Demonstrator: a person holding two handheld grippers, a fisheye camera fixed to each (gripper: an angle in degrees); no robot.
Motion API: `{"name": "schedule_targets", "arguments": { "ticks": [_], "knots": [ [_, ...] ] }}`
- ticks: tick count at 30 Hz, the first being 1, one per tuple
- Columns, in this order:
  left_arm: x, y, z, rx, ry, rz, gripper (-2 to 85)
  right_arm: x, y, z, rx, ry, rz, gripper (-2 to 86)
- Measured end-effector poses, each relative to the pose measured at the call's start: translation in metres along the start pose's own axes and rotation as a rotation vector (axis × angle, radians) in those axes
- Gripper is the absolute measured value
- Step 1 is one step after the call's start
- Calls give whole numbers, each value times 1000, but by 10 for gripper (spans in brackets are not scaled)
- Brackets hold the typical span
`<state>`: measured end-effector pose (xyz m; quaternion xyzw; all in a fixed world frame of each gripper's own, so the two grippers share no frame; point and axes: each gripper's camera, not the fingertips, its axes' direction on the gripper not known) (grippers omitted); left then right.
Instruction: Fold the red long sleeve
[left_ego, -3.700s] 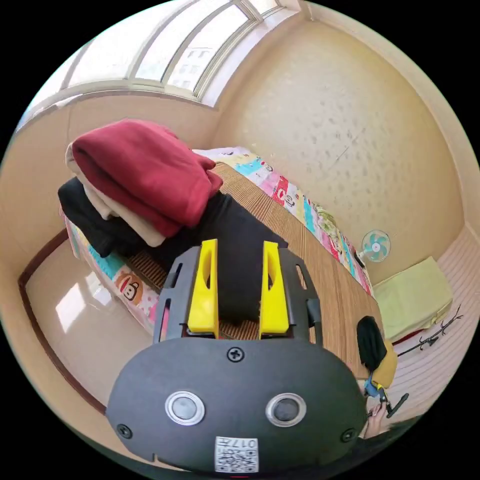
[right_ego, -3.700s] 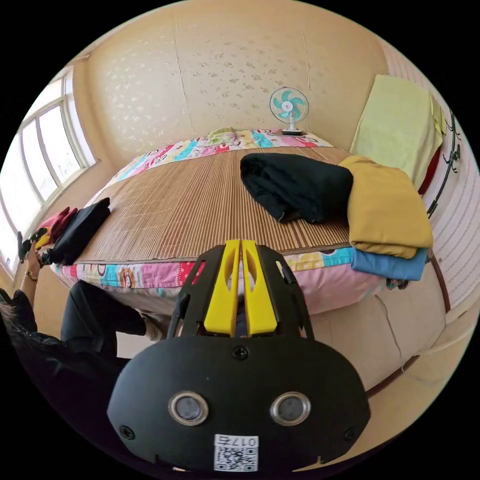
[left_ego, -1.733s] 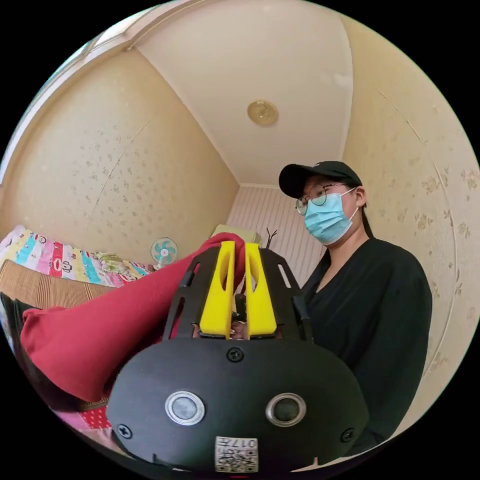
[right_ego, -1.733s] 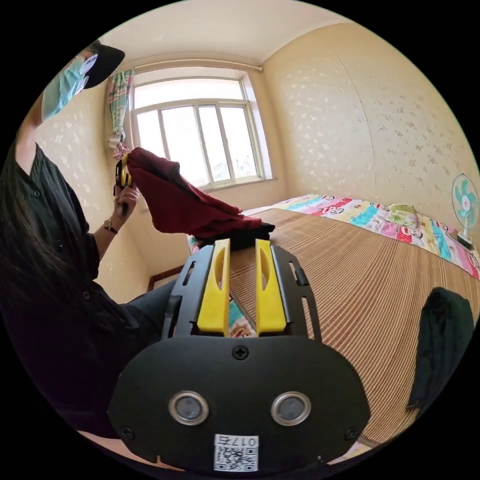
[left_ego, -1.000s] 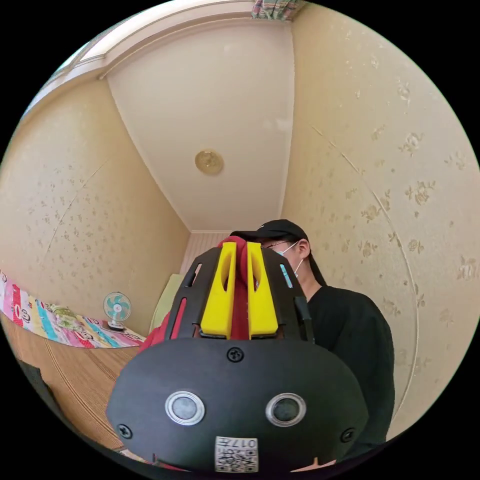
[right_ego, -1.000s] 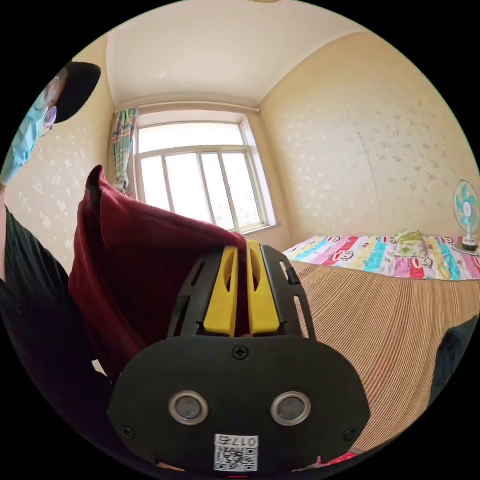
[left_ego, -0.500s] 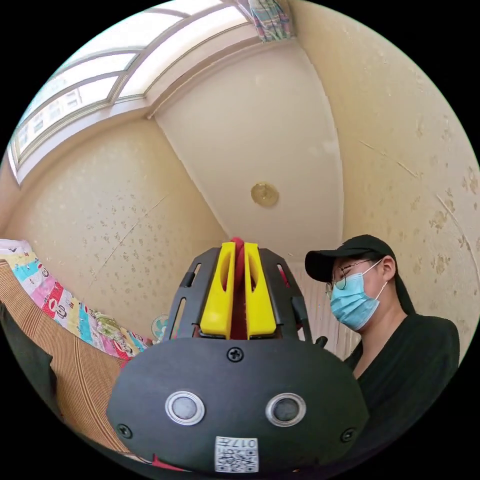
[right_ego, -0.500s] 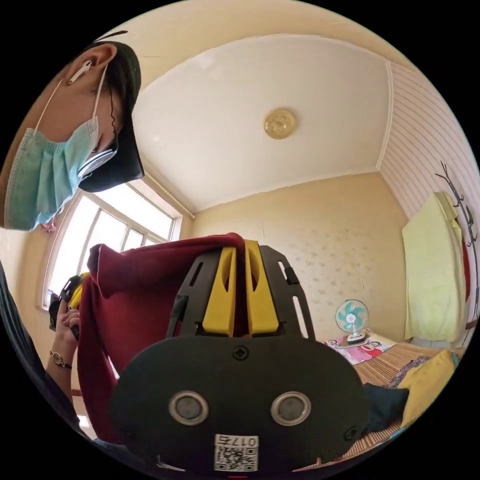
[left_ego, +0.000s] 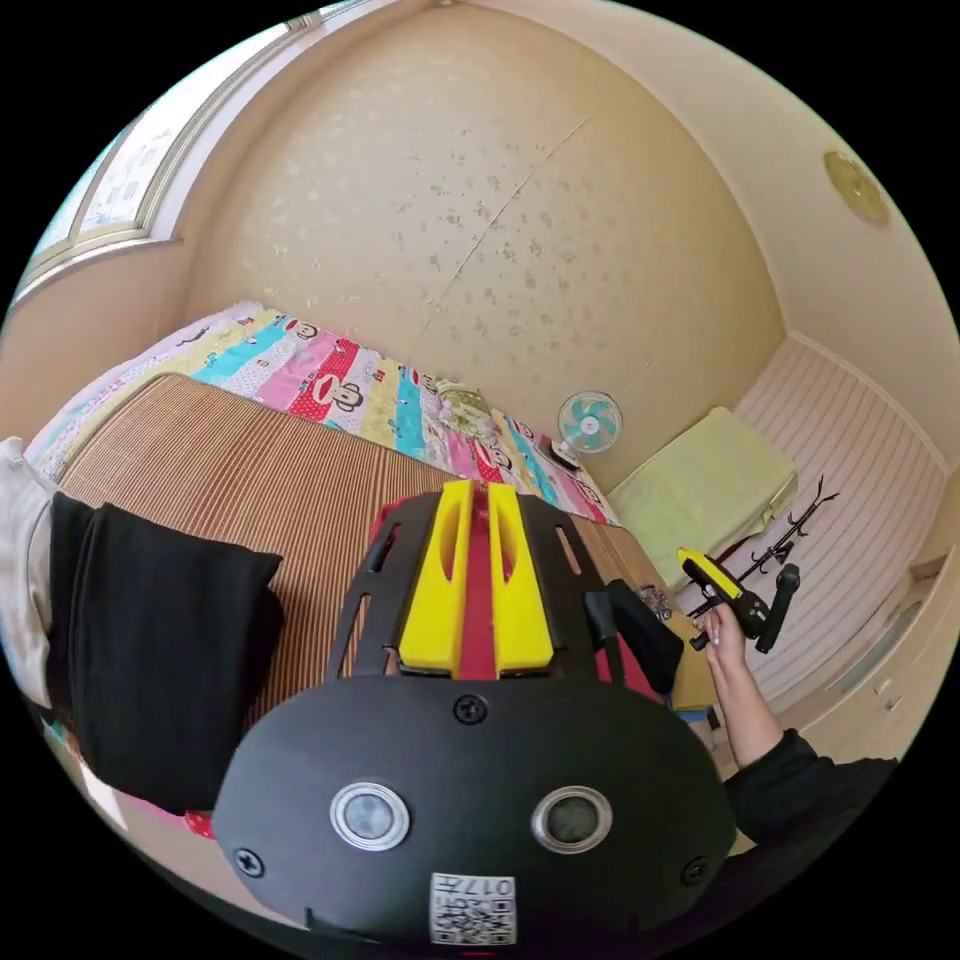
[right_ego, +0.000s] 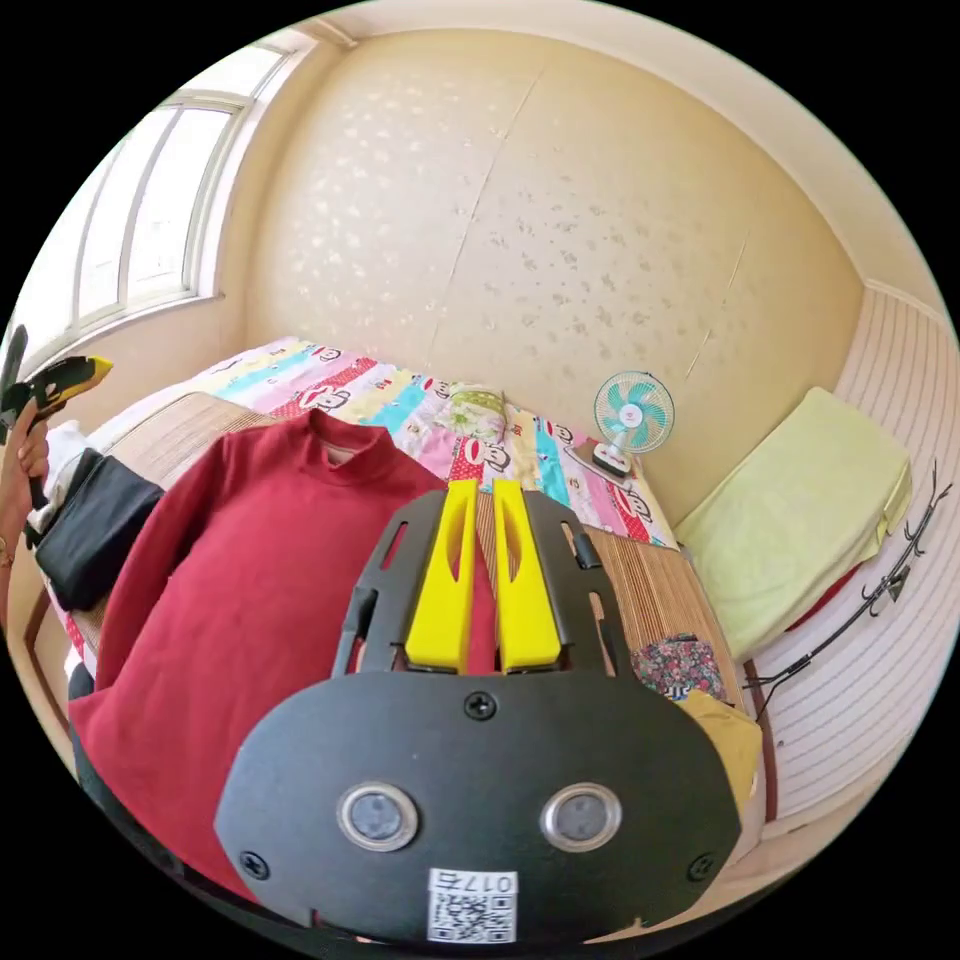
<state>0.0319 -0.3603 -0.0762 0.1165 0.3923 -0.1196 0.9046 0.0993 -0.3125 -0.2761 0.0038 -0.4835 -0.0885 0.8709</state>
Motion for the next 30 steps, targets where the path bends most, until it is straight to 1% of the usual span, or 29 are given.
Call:
{"name": "schedule_targets", "arguments": {
  "ticks": [1, 2, 3, 4, 5, 6, 7, 8, 9, 10, 11, 12, 13, 14, 15, 16, 17, 18, 19, 20, 21, 22, 24, 26, 27, 28, 29, 30],
  "knots": [
    [-18, 30, 27, -72, -36, -1, 58, -16, 41, 13, -18, -61, -15, 41],
    [-27, 45, 40, -115, -56, -4, 70, -36, 85, 30, -76, -149, -43, 47],
    [-46, 77, 65, -204, -97, -10, 89, -46, 107, 39, -112, -193, -57, 50],
    [-65, 107, 84, -278, -139, -27, 105, -63, 152, 57, -192, -270, -51, 56],
    [-75, 123, 91, -308, -165, -40, 111, -77, 196, 74, -284, -340, -25, 60],
    [-94, 152, 101, -369, -220, -73, 123, -83, 217, 80, -324, -367, -7, 61],
    [-109, 180, 105, -421, -270, -109, 129, -91, 258, 88, -391, -396, 40, 63],
    [-116, 193, 107, -447, -285, -124, 131, -96, 295, 90, -436, -393, 86, 63],
    [-125, 215, 110, -503, -307, -137, 122, -98, 311, 90, -449, -383, 101, 64],
    [-132, 232, 114, -573, -344, -133, 97, -102, 336, 89, -480, -356, 107, 64],
    [-133, 237, 115, -578, -354, -107, 77, -102, 353, 83, -474, -327, 115, 64],
    [-131, 236, 111, -571, -373, -38, 47, -99, 356, 77, -455, -324, 122, 64],
    [-133, 222, 111, -617, -363, 13, 27, -86, 357, 68, -445, -287, 165, 68],
    [-136, 209, 109, -641, -340, 22, 23, -66, 353, 59, -407, -230, 238, 73],
    [-146, 174, 91, -613, -258, 0, 14, -55, 351, 54, -380, -202, 274, 77],
    [-159, 134, 58, -499, -161, -39, 10, -31, 345, 48, -341, -161, 341, 85],
    [-167, 113, 38, -427, -143, -66, 8, -7, 341, 55, -359, -140, 403, 94],
    [-189, 75, -4, -285, -187, -145, 6, 2, 340, 65, -400, -146, 415, 96],
    [-214, 44, -51, -137, -279, -263, 4, 14, 340, 96, -534, -204, 399, 100],
    [-226, 33, -76, -51, -323, -320, 3, 16, 346, 134, -724, -279, 341, 87],
    [-244, 20, -123, 124, -396, -410, 6, 17, 349, 146, -785, -320, 308, 81],
    [-255, 14, -159, 255, -394, -442, 12, 28, 345, 147, -766, -366, 290, 55],
    [-261, 7, -190, 339, -323, -406, 40, 55, 325, 128, -718, -308, 255, 36],
    [-260, 1, -191, 298, -292, -355, 57, 115, 292, 78, -557, -44, 246, 30],
    [-256, 0, -178, 220, -289, -313, 69, 136, 286, 64, -517, 39, 273, 31],
    [-250, 1, -155, 115, -281, -259, 79, 179, 280, 38, -442, 185, 379, 32],
    [-247, 2, -141, 56, -273, -236, 84, 219, 282, 11, -380, 327, 530, 44],
    [-241, 9, -110, -61, -235, -197, 94, 234, 285, -2, -354, 365, 585, 50]
  ]
}}
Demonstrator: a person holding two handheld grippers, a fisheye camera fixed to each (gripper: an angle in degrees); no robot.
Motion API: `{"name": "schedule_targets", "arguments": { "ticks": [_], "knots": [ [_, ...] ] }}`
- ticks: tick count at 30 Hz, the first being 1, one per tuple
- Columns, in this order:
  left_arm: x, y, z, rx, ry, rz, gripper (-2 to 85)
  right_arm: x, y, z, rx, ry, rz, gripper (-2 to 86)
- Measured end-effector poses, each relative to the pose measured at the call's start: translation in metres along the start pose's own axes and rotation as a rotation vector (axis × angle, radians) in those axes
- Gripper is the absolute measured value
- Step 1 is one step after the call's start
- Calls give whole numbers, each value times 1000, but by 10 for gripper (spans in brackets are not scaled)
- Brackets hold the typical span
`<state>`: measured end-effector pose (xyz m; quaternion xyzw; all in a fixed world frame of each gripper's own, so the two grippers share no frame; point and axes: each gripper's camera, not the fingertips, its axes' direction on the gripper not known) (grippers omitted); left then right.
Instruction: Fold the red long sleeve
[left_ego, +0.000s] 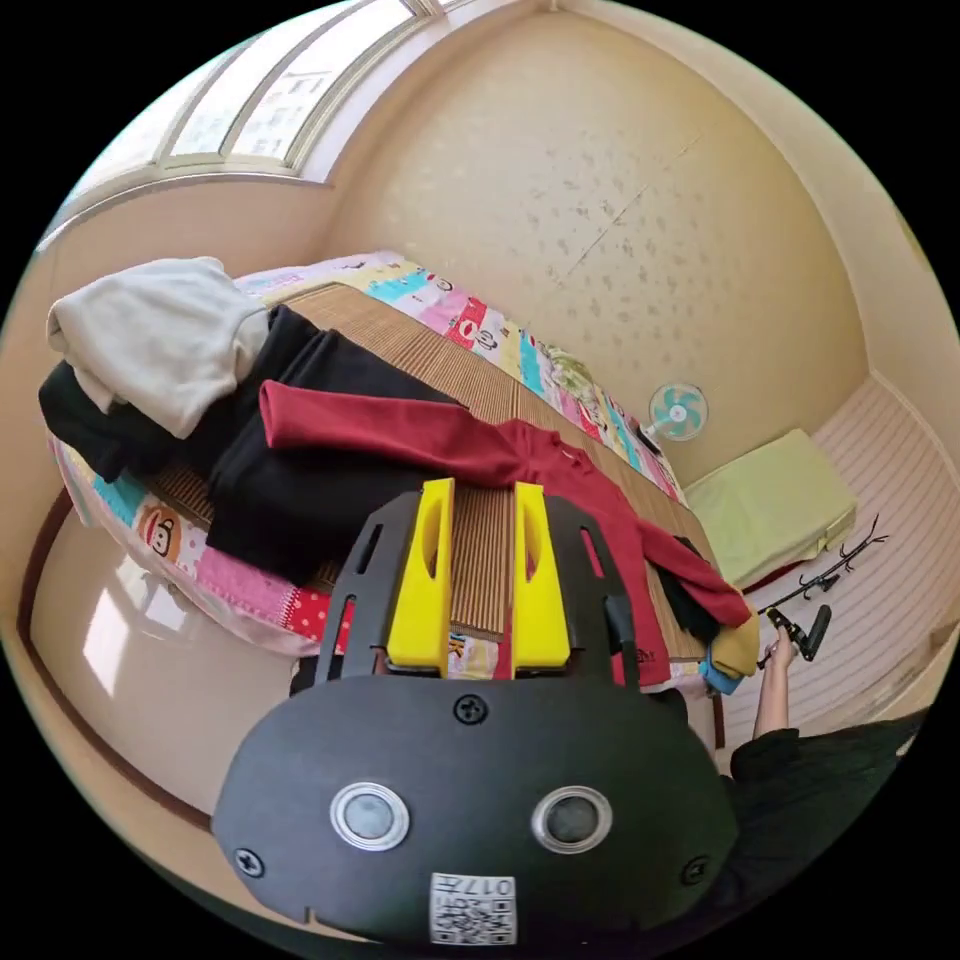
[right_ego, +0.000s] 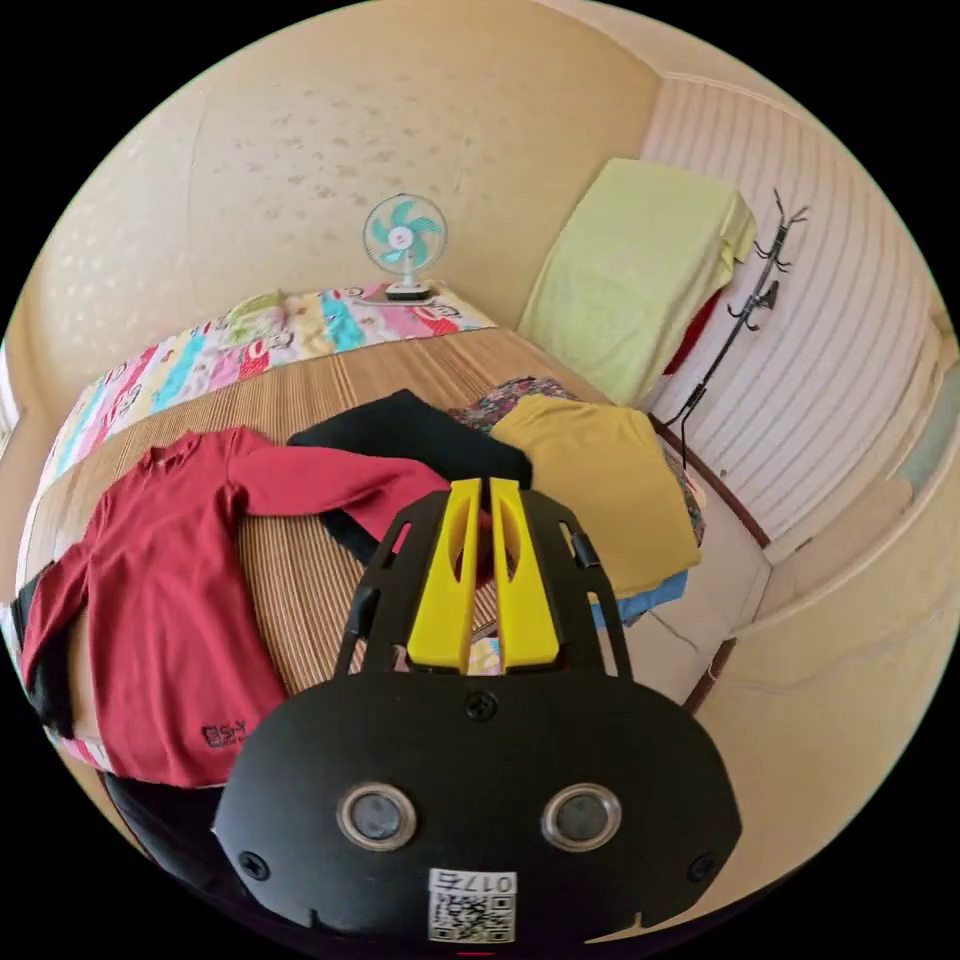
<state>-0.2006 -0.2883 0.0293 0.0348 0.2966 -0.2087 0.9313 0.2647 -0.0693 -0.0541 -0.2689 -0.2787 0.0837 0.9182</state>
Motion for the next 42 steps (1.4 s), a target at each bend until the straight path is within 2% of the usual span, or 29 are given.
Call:
{"name": "schedule_targets", "arguments": {
  "ticks": [1, 3, 5, 8, 9, 11, 13, 16, 18, 20, 22, 23, 25, 29, 32, 33, 35, 38, 42],
  "knots": [
    [10, 9, 30, -102, 40, 33, 105, 24, -2, -12, 26, -24, 73, 75],
    [26, 25, 73, -238, 100, 66, 113, 26, 8, -23, 31, -189, 61, 95],
    [40, 39, 112, -358, 99, 97, 118, -21, 41, -14, -83, -485, -133, 108],
    [49, 55, 167, -535, 25, 124, 114, -105, 112, 15, -336, -635, -422, 108],
    [48, 61, 185, -632, 1, 124, 93, -118, 129, 19, -373, -631, -472, 107],
    [48, 61, 175, -624, -93, 180, 54, -148, 195, 30, -530, -526, -605, 71],
    [39, 53, 149, -757, -25, 191, 35, -133, 223, 1, -445, -493, -605, 47],
    [18, 55, 110, -872, 121, 138, 31, -110, 247, -34, -540, -376, -695, 31],
    [2, 54, 89, -886, 159, 83, 33, -98, 258, -47, -622, -324, -749, 28],
    [-25, 30, 59, -785, 133, -5, 43, -78, 252, -69, -591, -274, -716, 25],
    [-68, -28, 2, -481, 116, -147, 87, -63, 234, -93, -462, -290, -647, 24],
    [-80, -43, -12, -399, 123, -187, 101, -55, 220, -107, -375, -350, -604, 23],
    [-119, -102, -52, -135, 164, -294, 134, -52, 200, -116, -327, -479, -552, 21],
    [-168, -167, -56, 35, 24, -486, 143, -79, 172, -104, -335, -792, -498, 12],
    [-217, -181, -39, 82, 77, -729, 108, -96, 176, -72, -383, -935, -441, 7],
    [-226, -181, -48, 173, 134, -769, 83, -98, 181, -65, -389, -959, -447, 7],
    [-225, -183, -76, 339, 184, -761, 52, -67, 199, -52, -273, -1132, -345, 4],
    [-174, -215, -120, 471, 136, -577, 39, -29, 192, -36, -348, -1331, -203, 3],
    [-14, -268, -104, 454, 268, -165, 39, -21, 189, -60, -317, -1287, -256, 3]
  ]
}}
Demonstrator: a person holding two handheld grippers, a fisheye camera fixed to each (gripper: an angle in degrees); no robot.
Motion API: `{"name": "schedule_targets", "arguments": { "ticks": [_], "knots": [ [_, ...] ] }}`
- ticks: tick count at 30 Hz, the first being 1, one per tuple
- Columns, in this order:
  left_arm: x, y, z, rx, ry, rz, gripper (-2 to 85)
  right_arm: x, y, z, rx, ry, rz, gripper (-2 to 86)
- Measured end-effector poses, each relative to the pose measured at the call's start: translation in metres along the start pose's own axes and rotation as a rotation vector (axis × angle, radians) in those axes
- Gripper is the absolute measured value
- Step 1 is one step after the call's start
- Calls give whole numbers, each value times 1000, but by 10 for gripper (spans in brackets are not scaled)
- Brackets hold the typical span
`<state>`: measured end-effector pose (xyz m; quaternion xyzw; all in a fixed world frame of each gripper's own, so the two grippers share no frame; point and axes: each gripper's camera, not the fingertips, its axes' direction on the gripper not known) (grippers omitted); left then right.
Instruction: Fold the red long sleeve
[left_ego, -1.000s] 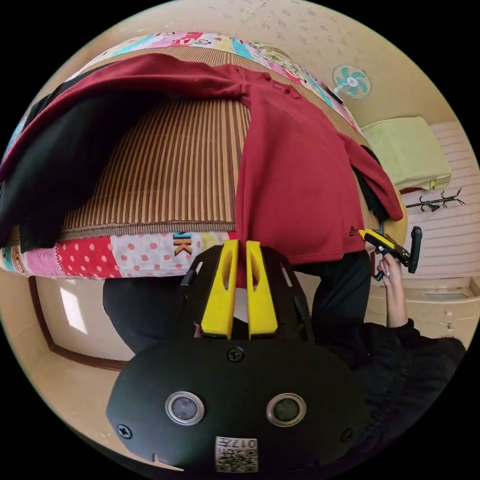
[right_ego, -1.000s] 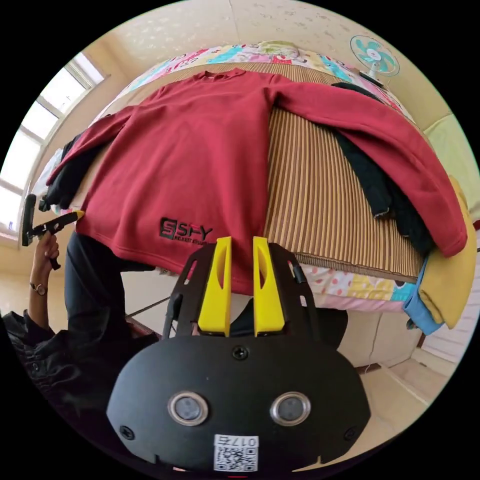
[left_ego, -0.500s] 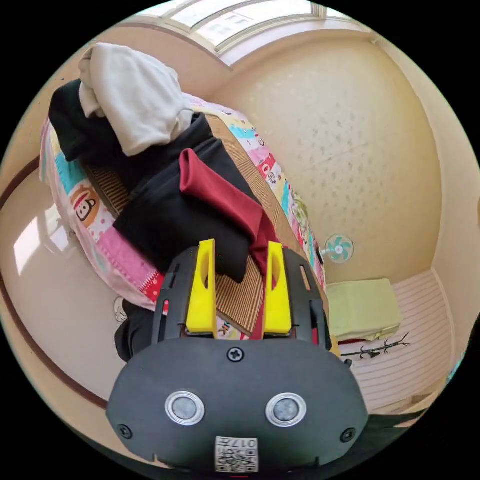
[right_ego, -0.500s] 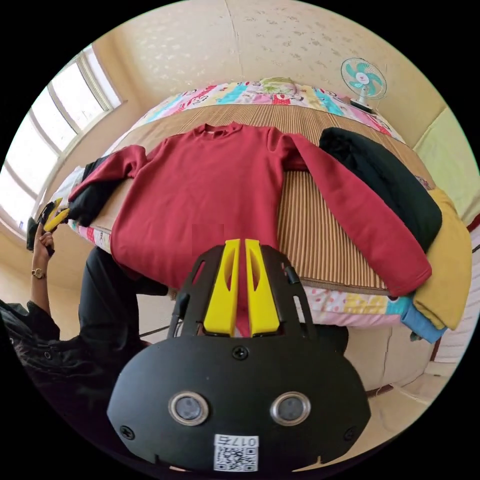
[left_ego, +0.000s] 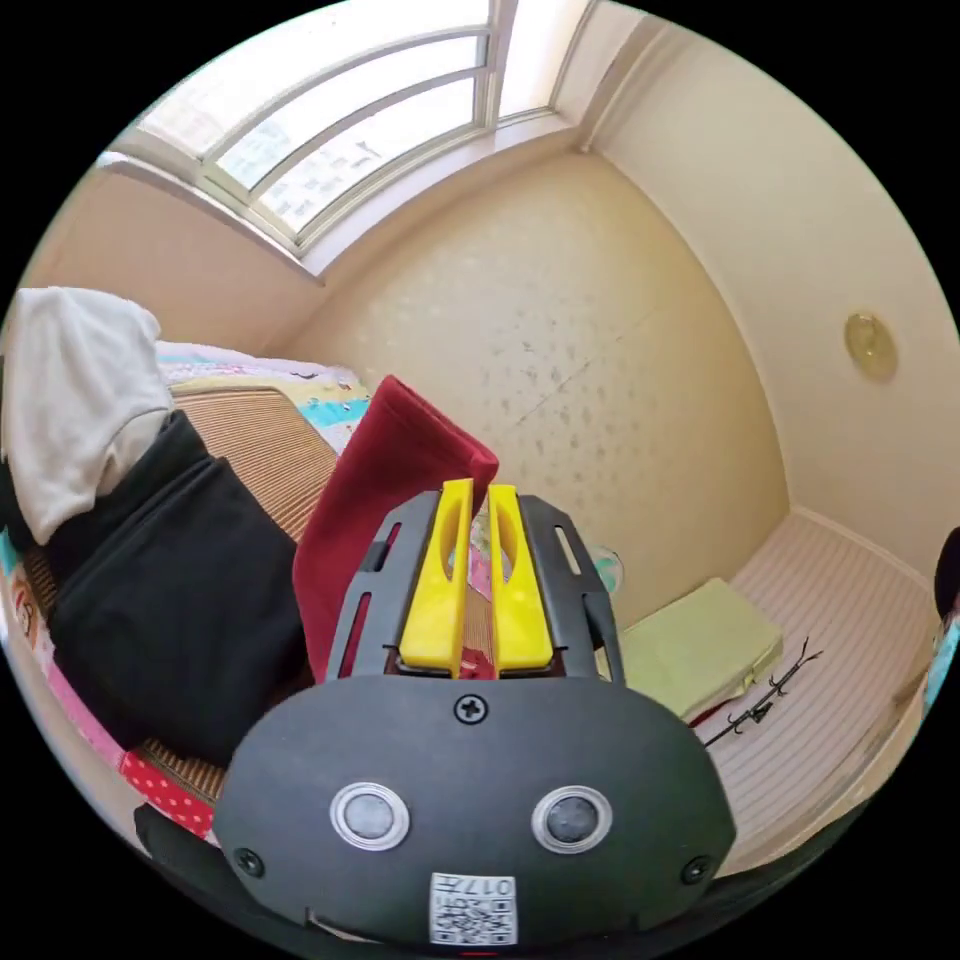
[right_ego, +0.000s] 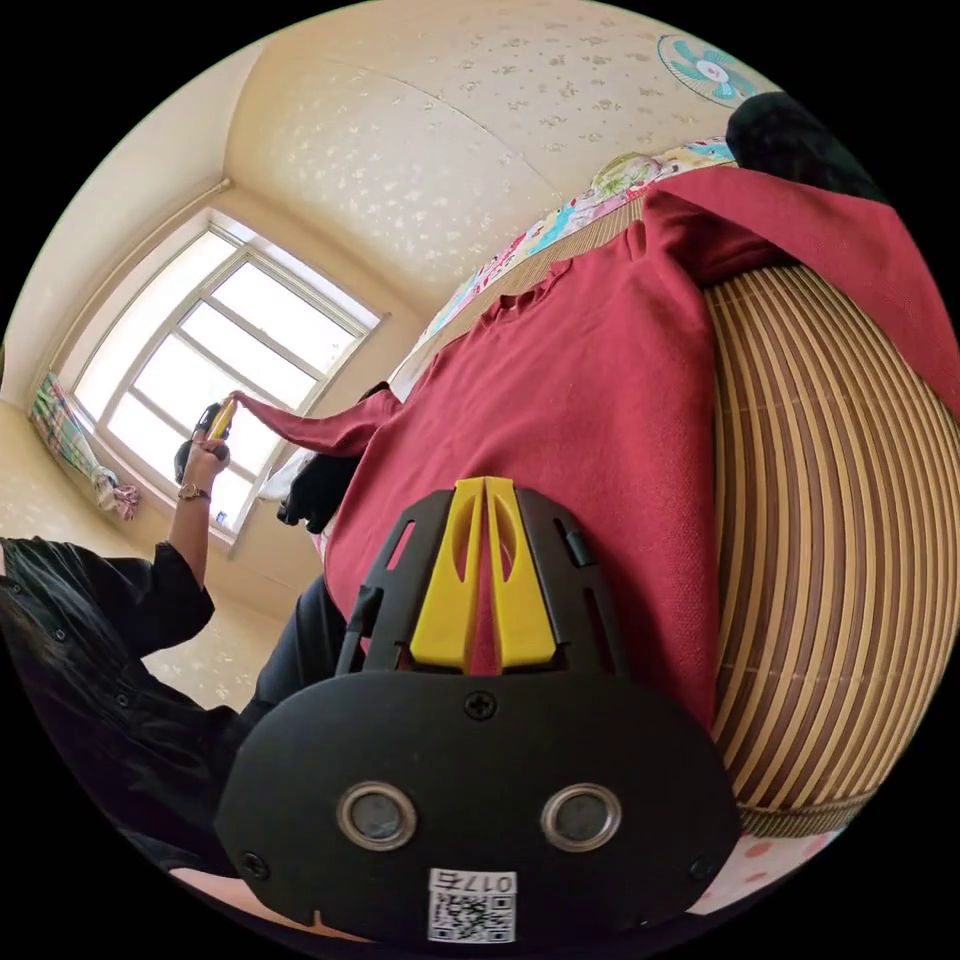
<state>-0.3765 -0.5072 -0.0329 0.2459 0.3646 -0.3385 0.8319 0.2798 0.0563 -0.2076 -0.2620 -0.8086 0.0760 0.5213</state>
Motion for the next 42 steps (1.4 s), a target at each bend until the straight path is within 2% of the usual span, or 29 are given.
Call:
{"name": "schedule_targets", "arguments": {
  "ticks": [2, 4, 5, 7, 10, 13, 17, 20, 21, 24, 26, 27, 30, 32, 33, 34, 35, 37, 38, 39, 41, 42],
  "knots": [
    [67, 30, 56, -116, 133, 107, 40, 3, 1, -12, 9, -57, 25, 3],
    [144, 105, 142, -353, 258, 218, 43, 0, 0, -19, 8, -66, 25, 3],
    [157, 130, 162, -416, 274, 234, 45, -4, 0, -22, 6, -62, 21, 3],
    [189, 240, 225, -661, 285, 306, 59, -7, -1, -26, 3, -69, 23, 3],
    [178, 355, 236, -882, 257, 275, 69, -11, -4, -31, 2, -75, 24, 4],
    [145, 422, 191, -967, 229, 262, 69, -11, -8, -32, -2, -95, 31, 5],
    [90, 444, 133, -996, 39, 288, 68, -15, -16, -30, -8, -93, 62, 10],
    [35, 433, 102, -1011, -164, 290, 56, -18, -25, -37, -57, -80, 145, 21],
    [10, 435, 100, -1067, -259, 302, 41, -22, -26, -43, -62, -55, 142, 24],
    [-30, 429, 78, -1028, -42, 319, 7, -61, -15, -107, 64, 236, 34, 52],
    [-54, 423, 72, -1024, 23, 219, 0, -75, -3, -162, 174, 616, 47, 88],
    [-66, 417, 70, -1033, 56, 166, -3, -76, -2, -173, 184, 693, 42, 100],
    [-89, 408, 62, -1032, 136, 117, -5, -61, -4, -180, 3, 962, -119, 128],
    [-101, 403, 53, -1008, 177, 94, -6, -8, -8, -142, -301, 1166, -156, 105],
    [-107, 400, 48, -997, 198, 88, -6, 9, -7, -130, -391, 1213, -152, 96],
    [-112, 396, 44, -994, 210, 84, -6, 13, -8, -123, -391, 1161, -207, 67],
    [-114, 394, 42, -995, 215, 82, -7, 14, -19, -122, -376, 1155, -152, 29],
    [-123, 386, 35, -993, 239, 69, -7, 18, -42, -116, -453, 1203, -14, 17],
    [-126, 384, 33, -992, 247, 66, -7, 4, -56, -118, -426, 1120, 0, 13],
    [-131, 380, 30, -989, 265, 63, -7, -9, -64, -122, -367, 1062, -5, 11],
    [-137, 375, 25, -987, 287, 61, -8, -68, -101, -151, -101, 897, -22, 9],
    [-142, 372, 23, -987, 297, 63, -8, -83, -111, -160, -34, 879, -26, 9]
  ]
}}
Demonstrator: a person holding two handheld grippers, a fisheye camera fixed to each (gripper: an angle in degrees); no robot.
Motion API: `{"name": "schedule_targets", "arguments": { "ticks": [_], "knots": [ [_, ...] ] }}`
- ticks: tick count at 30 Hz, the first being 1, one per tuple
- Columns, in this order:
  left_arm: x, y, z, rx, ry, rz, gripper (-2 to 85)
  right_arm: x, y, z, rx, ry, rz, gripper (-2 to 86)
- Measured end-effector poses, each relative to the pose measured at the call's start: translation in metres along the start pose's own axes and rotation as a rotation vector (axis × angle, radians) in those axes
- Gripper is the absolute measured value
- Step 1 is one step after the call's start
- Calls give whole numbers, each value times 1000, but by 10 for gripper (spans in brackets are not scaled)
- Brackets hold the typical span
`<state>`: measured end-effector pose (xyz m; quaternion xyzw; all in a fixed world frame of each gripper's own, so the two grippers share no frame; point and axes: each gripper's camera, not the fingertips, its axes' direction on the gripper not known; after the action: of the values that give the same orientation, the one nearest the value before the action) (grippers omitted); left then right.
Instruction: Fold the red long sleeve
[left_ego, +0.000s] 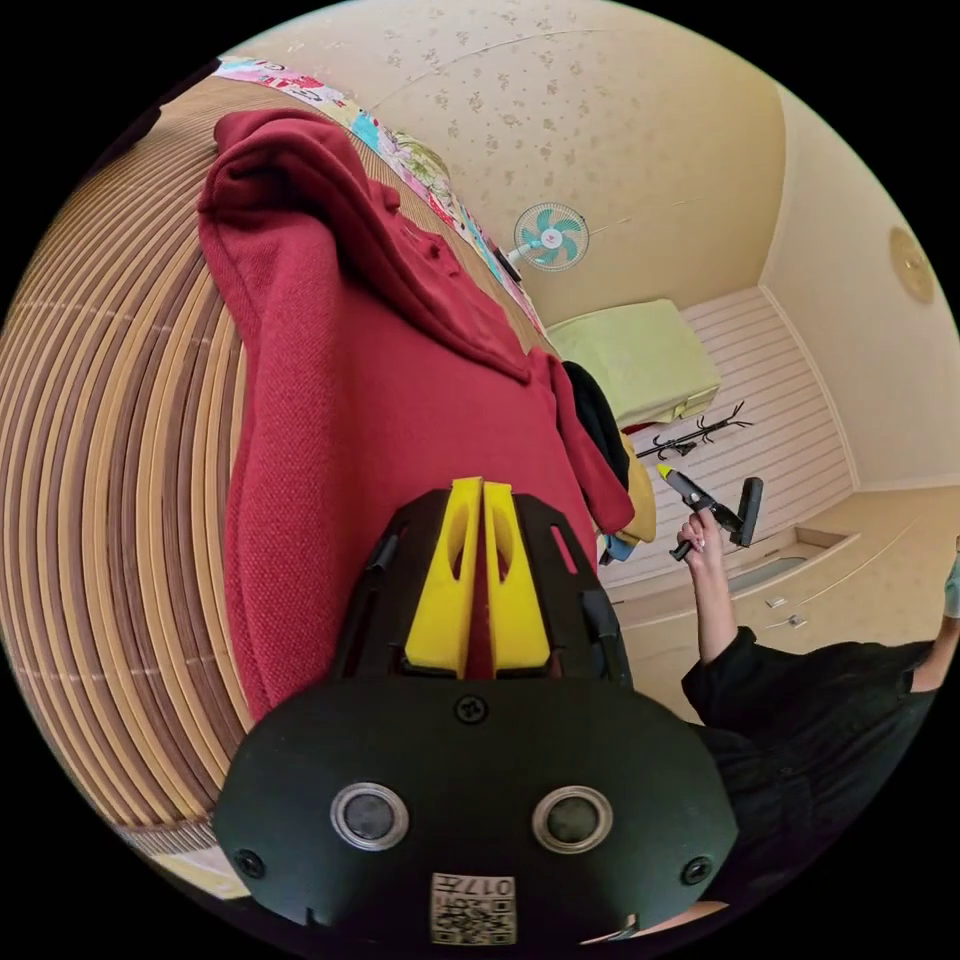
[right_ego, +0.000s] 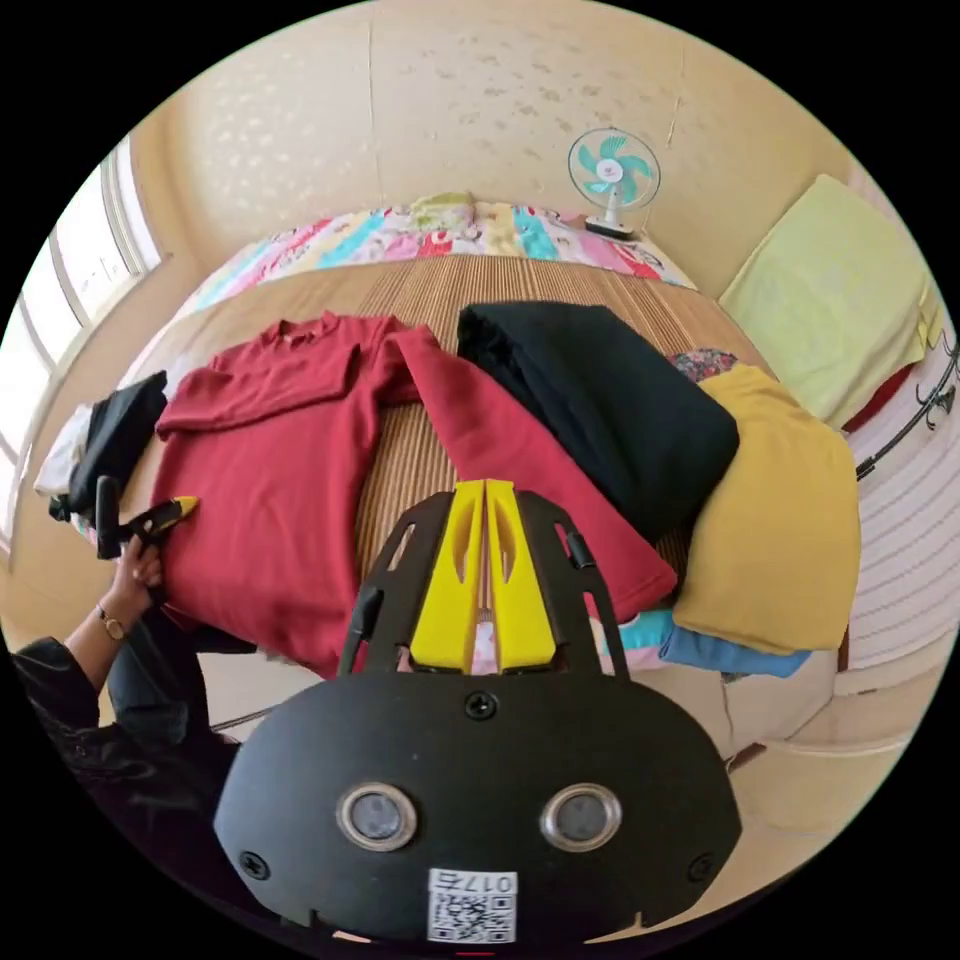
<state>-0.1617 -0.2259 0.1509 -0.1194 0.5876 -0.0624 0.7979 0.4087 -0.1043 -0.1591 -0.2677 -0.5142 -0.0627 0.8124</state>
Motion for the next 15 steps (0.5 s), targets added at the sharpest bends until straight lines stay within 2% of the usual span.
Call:
{"name": "schedule_targets", "arguments": {
  "ticks": [2, 5, 7, 10, 13, 15],
  "knots": [
    [-5, 1, -7, 0, 13, 5, -8, -12, -40, -66, 255, -86, 55, 12],
    [-14, 3, -17, 0, 54, 1, -9, -10, -80, -99, 362, -74, 149, 24],
    [-17, 5, -23, 0, 59, 10, -10, 12, -84, -91, 334, -61, 247, 56],
    [-18, 9, -29, 4, 39, 36, -10, 68, -41, -52, 268, -131, 422, 111],
    [-22, 12, -31, 10, 29, 54, -10, 117, 43, -16, 183, -3, 638, 135],
    [-22, 14, -32, 17, 12, 76, -10, 133, 89, -3, 194, 59, 716, 138]
  ]
}}
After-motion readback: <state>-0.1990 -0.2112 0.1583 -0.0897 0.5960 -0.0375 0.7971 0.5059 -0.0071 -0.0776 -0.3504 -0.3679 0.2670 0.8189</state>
